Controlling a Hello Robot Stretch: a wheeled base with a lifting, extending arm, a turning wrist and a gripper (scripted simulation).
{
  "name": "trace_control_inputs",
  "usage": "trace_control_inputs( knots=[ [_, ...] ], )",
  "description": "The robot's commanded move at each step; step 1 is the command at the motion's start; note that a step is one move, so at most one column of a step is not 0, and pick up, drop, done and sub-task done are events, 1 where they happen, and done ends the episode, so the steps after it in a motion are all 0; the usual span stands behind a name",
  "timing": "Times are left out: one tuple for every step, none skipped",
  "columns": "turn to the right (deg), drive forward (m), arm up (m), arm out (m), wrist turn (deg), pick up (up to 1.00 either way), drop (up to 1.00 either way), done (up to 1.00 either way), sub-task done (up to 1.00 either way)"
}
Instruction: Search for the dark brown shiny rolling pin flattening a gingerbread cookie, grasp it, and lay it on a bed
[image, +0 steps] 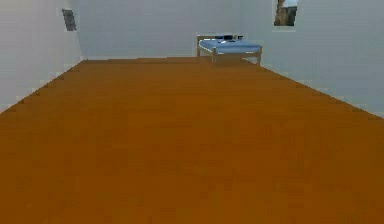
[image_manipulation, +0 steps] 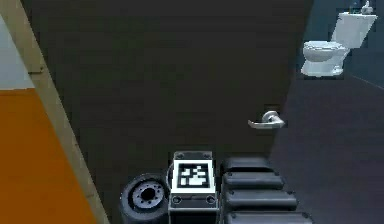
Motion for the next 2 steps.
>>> trace_control_inputs(
  knots=[
    [0.0, 1.0, 0.0, 0.0, 0.0, 0.0, 0.0, 0.0, 0.0],
    [0.0, 1.0, 0.0, 0.0, 0.0, 0.0, 0.0, 0.0, 0.0]
  ],
)
